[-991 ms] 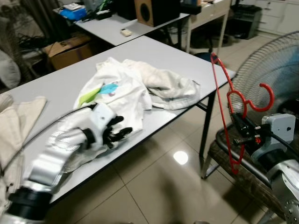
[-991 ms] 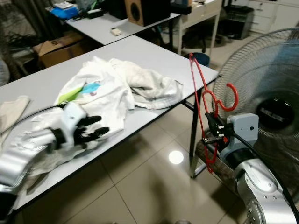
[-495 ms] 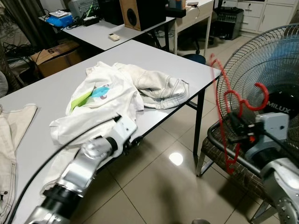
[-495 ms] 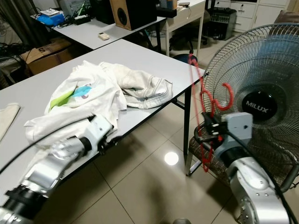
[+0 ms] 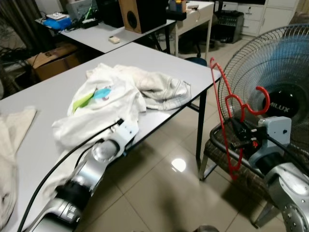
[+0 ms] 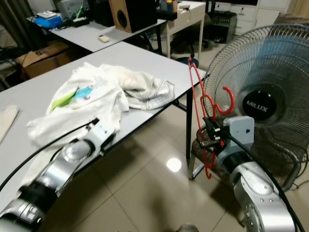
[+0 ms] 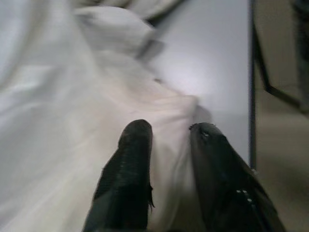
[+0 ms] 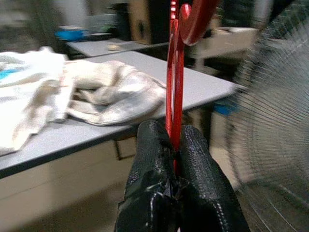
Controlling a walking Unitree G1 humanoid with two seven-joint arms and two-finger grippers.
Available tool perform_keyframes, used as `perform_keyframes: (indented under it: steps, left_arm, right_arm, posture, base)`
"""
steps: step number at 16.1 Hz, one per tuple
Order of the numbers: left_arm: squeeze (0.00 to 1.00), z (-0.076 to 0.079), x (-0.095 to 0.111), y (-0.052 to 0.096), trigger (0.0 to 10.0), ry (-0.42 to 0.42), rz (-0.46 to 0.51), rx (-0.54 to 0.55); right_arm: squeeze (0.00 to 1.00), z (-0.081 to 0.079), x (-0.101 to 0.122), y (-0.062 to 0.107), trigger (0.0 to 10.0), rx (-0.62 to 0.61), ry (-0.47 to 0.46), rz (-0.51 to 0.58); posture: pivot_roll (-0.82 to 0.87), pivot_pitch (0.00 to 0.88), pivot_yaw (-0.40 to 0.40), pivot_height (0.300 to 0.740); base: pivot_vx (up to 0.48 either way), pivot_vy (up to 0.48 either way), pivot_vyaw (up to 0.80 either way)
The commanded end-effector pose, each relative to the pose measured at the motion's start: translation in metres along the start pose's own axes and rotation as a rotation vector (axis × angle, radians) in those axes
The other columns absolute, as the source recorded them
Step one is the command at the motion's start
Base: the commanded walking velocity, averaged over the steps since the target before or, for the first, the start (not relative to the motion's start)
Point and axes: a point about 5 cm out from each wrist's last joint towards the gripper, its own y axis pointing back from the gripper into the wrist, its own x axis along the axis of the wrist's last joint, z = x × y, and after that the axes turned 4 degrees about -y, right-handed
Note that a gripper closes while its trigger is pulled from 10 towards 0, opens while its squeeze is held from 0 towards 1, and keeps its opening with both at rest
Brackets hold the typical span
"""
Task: Hang hanger
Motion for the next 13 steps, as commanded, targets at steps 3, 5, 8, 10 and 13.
perform_keyframes:
  steps: [3, 5, 8, 10, 13]
  left_arm:
    - [0.0, -0.001, -0.025, -0.005, 0.0, -0.002, -0.089, 0.07]
    - [0.0, 0.001, -0.027, -0.009, 0.0, -0.012, -0.098, 0.064]
    - [0.0, 0.008, -0.014, -0.014, 0.0, 0.07, 0.016, 0.032]
    - [0.0, 0.008, -0.008, -0.015, 0.0, 0.105, 0.063, 0.044]
    - [0.0, 0.002, -0.009, -0.015, 0.0, 0.111, 0.078, 0.089]
  right_arm:
    - [0.0, -0.008, 0.011, -0.007, 10.0, 0.056, 0.017, 0.026]
    - [0.0, -0.009, 0.012, -0.007, 10.0, 0.065, 0.024, 0.024]
    - [0.0, -0.006, 0.014, -0.006, 10.0, 0.064, 0.032, 0.021]
    - [0.0, -0.006, 0.015, -0.006, 10.0, 0.064, 0.035, 0.021]
    - [0.0, -0.007, 0.016, -0.007, 10.0, 0.07, 0.039, 0.021]
  posture:
    - [-0.29, 0.0, 0.147, 0.74]
    - [-0.3, 0.0, 0.14, 0.74]
    - [-0.31, 0.0, 0.133, 0.74]
    - [-0.31, 0.0, 0.13, 0.74]
    - [-0.31, 0.0, 0.124, 0.74]
  base:
    - [0.0, 0.0, 0.0]
    - [0.0, 0.0, 0.0]
    - [0.0, 0.0, 0.0]
    - [0.0, 0.0, 0.0]
    - [0.0, 0.0, 0.0]
